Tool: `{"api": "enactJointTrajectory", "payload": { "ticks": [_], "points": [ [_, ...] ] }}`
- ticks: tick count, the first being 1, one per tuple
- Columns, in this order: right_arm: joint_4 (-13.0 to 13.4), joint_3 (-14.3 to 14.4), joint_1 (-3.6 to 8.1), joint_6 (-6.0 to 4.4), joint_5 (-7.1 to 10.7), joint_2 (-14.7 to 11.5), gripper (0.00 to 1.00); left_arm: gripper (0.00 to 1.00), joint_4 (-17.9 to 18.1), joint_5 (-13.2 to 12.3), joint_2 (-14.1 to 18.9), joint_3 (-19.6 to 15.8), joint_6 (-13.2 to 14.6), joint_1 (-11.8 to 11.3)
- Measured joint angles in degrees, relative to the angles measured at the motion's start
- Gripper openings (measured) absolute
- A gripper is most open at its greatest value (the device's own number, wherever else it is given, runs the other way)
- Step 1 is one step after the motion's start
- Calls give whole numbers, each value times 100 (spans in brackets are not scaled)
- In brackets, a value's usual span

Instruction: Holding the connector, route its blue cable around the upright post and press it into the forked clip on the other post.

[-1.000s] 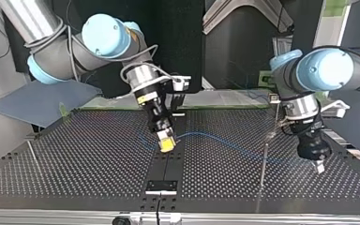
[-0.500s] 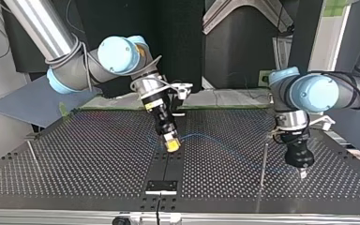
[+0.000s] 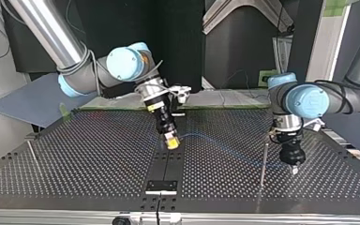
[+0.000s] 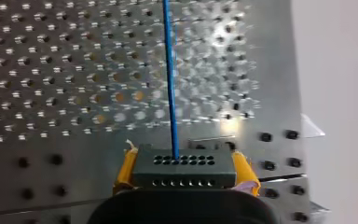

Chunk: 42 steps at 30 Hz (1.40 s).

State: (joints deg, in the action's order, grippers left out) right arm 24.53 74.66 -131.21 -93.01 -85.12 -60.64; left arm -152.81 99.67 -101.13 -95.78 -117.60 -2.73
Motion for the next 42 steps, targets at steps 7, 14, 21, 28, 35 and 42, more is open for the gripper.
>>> {"api": "enactJointTrajectory", "payload": {
  "ticks": [7,14,21,28,35,42],
  "points": [
    [-35,2,1,0,-4,136,0,0,-39,-283,-332,-2,-85,54],
    [-186,9,-1,0,-5,222,0,58,-27,-140,-530,-101,40,102],
    [-534,10,-4,83,-36,444,0,58,-111,4,-541,-127,-43,141],
    [-601,201,0,146,-162,595,0,78,-43,-271,-542,-130,-93,163],
    [-272,556,99,4,-232,615,0,93,-13,-270,-543,-132,-9,207],
    [153,983,262,-50,-537,618,0,96,-62,-178,-542,-132,0,239]
  ]
}}
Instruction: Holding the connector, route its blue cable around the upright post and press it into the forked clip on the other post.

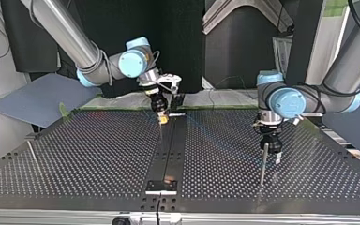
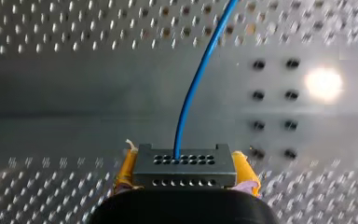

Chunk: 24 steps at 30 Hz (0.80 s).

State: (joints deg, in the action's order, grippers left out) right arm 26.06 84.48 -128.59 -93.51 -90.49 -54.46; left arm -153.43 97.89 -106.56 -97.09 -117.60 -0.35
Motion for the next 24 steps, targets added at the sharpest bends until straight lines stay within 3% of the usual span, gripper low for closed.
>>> {"api": "enactJointTrajectory", "payload": {
  "ticks": [7,15,18,24],
  "points": [
    [345,344,258,-161,-179,1,0,98,-4,-5,0,0,0,33],
    [810,808,718,-520,-207,6,0,98,-4,39,1,0,12,44],
    [957,956,866,-526,-221,12,0,98,-4,58,0,0,15,46],
    [1267,1266,1175,-440,-325,107,0,98,-4,67,0,0,16,47]
  ]
}}
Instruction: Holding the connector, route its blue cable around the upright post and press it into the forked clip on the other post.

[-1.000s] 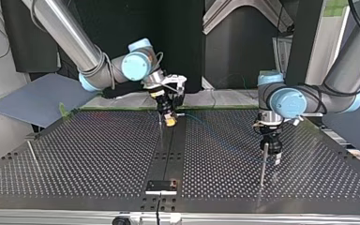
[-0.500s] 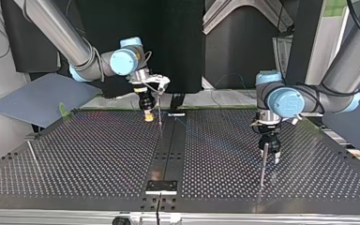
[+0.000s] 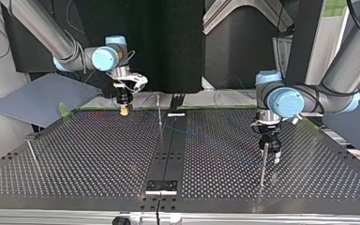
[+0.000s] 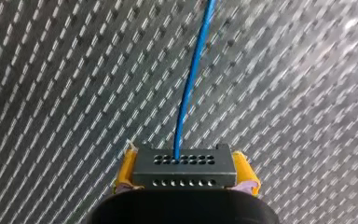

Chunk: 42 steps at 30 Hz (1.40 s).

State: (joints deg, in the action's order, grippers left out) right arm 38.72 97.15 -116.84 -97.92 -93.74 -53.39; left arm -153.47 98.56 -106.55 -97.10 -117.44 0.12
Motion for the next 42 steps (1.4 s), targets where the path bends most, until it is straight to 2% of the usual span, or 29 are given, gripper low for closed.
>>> {"api": "enactJointTrajectory", "payload": {
  "ticks": [3,6,19,24,29,37,42],
  "points": [
    [196,196,192,15,-69,169,0,98,0,0,0,0,1,0],
    [380,380,301,16,-177,348,0,98,2,1,0,0,2,0],
    [1178,1142,489,-98,-478,1160,0,98,9,9,-4,0,15,1],
    [1398,1192,586,-185,-517,1391,0,98,9,8,-2,0,26,0],
    [1658,1197,651,-215,-521,1651,0,98,9,9,-1,0,28,0],
    [1961,1189,666,-215,-502,2053,0,98,12,9,0,0,28,0],
    [2018,1154,637,-207,-470,2338,0,98,12,9,-1,0,28,0]
  ]
}}
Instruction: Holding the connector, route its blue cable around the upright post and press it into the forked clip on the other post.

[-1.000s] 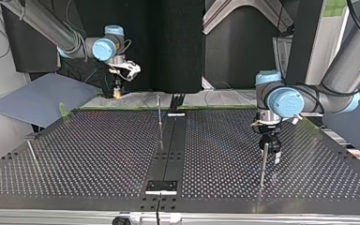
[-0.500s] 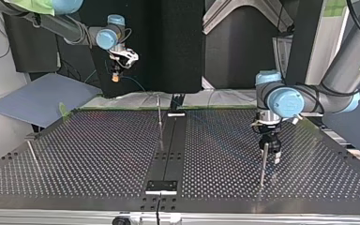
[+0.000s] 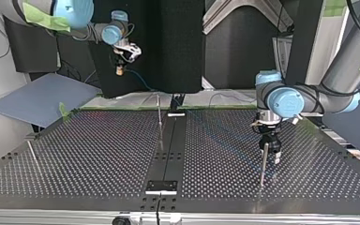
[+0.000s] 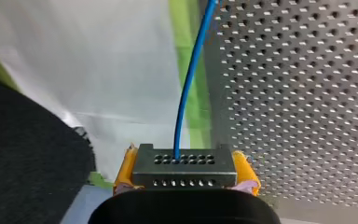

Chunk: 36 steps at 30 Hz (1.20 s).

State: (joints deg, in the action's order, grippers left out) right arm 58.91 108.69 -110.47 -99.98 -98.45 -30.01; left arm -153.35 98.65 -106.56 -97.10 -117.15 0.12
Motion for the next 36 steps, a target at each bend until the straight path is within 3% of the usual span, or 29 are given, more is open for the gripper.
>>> {"api": "enactJointTrajectory", "payload": {
  "ticks": [11,17,21,24,36],
  "points": [
    [36,-34,-65,62,143,438,0,98,-3,8,1,0,0,0],
    [27,-119,-76,220,128,440,0,98,-4,9,1,0,0,1],
    [-38,-159,-81,340,147,332,0,98,-9,9,1,0,0,1],
    [-142,-165,-91,364,168,210,0,98,-11,9,0,0,0,1],
    [-679,-159,-133,320,141,-398,0,98,-12,9,1,0,0,3]
  ]
}}
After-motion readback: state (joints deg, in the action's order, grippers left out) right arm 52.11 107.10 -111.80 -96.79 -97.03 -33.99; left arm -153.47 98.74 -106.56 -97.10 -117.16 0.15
